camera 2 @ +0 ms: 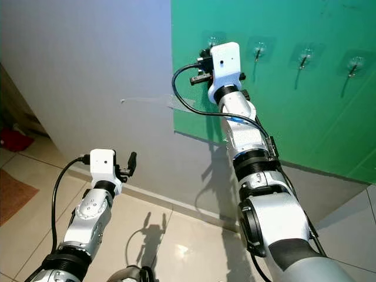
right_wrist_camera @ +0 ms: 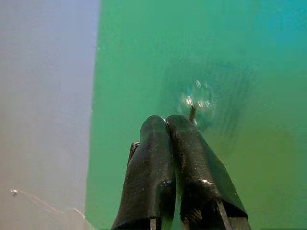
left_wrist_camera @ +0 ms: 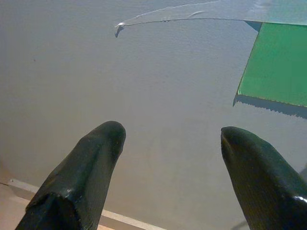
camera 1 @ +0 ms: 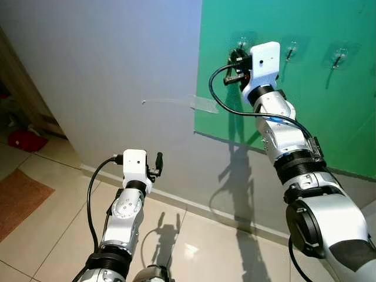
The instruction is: Hang keys on a hook
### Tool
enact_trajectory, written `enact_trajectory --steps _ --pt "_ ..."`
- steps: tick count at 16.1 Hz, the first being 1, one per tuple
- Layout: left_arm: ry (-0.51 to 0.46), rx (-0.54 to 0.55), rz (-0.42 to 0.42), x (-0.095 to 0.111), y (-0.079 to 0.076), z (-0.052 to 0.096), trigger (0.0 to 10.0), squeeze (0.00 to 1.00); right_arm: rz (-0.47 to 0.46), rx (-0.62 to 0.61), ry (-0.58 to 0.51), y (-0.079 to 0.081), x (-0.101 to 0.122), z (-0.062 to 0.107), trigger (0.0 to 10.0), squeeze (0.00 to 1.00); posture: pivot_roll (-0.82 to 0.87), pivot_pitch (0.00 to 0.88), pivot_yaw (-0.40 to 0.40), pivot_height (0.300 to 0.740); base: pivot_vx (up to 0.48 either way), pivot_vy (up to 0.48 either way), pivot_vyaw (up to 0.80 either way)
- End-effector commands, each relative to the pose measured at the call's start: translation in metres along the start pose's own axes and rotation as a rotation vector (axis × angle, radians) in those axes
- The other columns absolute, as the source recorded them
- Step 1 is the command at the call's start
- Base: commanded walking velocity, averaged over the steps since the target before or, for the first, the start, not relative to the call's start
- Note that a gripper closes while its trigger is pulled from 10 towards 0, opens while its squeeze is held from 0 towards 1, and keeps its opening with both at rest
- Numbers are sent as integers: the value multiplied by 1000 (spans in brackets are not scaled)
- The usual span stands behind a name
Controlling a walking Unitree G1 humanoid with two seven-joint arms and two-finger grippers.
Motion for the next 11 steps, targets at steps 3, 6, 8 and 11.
enact_trajectory --steps 3,6,8,11 --pt "-2 3 2 3 2 -2 10000 0 7 -51 21 -10 -2 -1 0 0 -50 0 7 740 0 0 0" --pt "-4 2 0 4 3 -4 10000 0 15 -57 28 -11 -3 -1 0 0 -49 0 9 740 0 0 0" --pt "-5 4 -3 4 4 -4 10000 0 14 -62 38 -12 -6 0 0 0 -45 0 9 740 0 0 0" --pt "-5 8 -4 4 6 -4 10000 0 10 -41 10 -7 0 -2 0 0 -42 0 8 740 0 0 0"
Point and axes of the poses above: a point about 5 cm out from each wrist's last joint towards the gripper, its own z axis pointing back from the gripper into the wrist, its own x axis along the axis of the wrist's last joint, y = z × x, the point moved 2 cm from there along -z, pointing out of the wrist towards the gripper, and after that the axes turned 13 degrees about -z, right-handed, at the moved point
